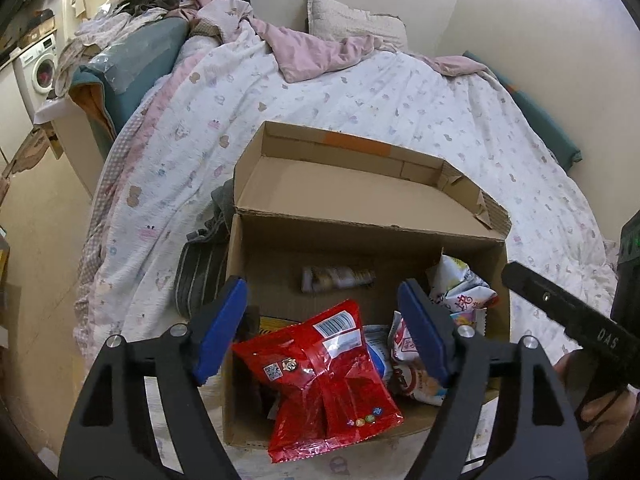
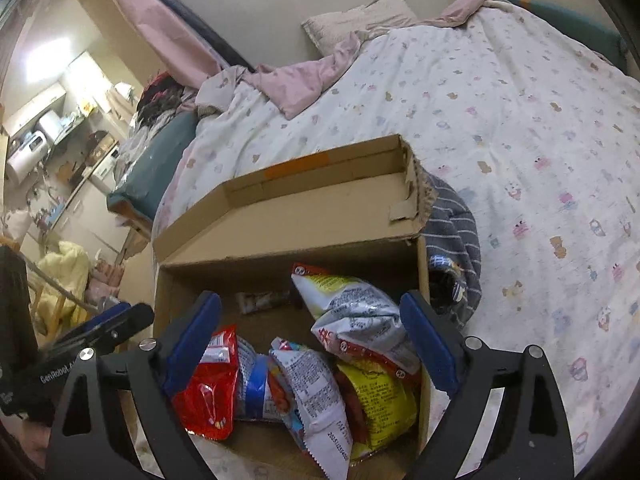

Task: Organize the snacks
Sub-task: 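Withdraw both tools from the box toward the last snacks on the bed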

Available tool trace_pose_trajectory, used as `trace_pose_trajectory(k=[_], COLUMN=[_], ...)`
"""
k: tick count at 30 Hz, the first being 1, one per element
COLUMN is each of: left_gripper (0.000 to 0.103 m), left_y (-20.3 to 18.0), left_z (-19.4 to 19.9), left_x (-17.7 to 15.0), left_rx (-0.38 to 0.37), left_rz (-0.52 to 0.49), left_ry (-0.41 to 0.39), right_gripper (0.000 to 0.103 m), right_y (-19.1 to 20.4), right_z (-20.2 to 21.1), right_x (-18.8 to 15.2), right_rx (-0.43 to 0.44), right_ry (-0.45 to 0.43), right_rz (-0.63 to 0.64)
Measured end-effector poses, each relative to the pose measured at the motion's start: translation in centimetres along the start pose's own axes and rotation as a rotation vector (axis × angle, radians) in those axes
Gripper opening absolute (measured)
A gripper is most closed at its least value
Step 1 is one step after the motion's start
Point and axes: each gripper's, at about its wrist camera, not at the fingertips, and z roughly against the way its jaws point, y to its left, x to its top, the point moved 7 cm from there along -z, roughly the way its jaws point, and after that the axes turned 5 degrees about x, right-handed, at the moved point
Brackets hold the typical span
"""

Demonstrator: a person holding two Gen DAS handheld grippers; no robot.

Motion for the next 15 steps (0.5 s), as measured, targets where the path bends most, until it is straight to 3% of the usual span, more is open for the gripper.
trace_pose_trajectory(k=[4,8,15], left_gripper=[0.075,0.075,0.076], left_y=[0.2,0.3,0.6], left_z=[-0.1,-0.2,-0.7], left_x=[-0.1,-0.3,-0.9], left_rx=[0.001,0.008,0.042], left_rz=[0.003,-0.001,-0.007], left_ry=[0.008,0.017,0.024], right_gripper=[0.093,0.093,0.093], right_y=[0.7,0.3,-0.2], right_z=[-0.4,-1.0,-0.7], right_x=[-0.5,-1.1,-1.1], right_rx=[0.008,0.064,0.045], right_ry=[0.019,0.052,0.047], right_rz=[0.024,-0.052,-0.056])
